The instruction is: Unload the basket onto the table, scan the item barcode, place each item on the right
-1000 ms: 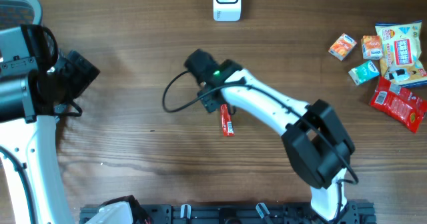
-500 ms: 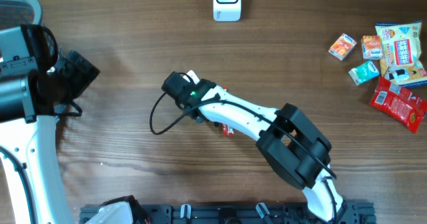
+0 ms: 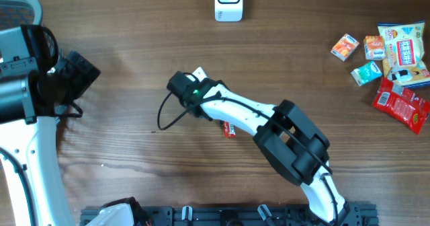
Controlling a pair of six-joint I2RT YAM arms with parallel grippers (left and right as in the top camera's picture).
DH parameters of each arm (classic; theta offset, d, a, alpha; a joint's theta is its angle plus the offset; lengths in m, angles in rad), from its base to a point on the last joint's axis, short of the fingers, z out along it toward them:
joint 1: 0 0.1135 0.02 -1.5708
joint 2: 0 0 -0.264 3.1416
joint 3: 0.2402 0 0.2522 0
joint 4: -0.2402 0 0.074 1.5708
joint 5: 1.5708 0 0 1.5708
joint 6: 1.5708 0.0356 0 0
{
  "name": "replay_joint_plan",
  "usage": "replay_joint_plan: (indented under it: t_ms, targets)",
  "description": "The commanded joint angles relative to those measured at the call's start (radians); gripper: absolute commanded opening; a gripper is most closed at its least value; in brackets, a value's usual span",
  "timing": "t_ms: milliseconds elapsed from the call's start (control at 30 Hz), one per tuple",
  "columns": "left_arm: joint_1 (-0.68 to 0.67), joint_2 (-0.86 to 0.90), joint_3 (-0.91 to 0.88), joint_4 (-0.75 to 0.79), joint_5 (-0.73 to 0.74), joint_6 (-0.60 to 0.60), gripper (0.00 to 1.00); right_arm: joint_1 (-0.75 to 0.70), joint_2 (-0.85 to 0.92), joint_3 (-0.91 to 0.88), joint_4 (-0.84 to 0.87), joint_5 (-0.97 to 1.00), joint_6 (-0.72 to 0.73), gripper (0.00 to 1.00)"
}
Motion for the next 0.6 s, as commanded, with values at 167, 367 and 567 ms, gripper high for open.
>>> replay_joint_plan:
  t_ms: [167, 367, 567]
  targets:
    - [0.005, -0.003, 0.008, 0.0, -0.017, -0.014, 1.0, -0.056, 0.044, -0.027, -0.004, 0.021, 0.004, 0.32]
    - [0.005, -0.003, 0.008, 0.0, -0.017, -0.014, 1.0, -0.056, 0.044, -0.019, 0.001, -0.017, 0.006, 0.04]
    - [0.005, -0.003, 0.008, 0.0, -0.017, -0.014, 1.0, -0.079, 0.043, 0.096, -0.122, -0.037, 0.039, 0.04]
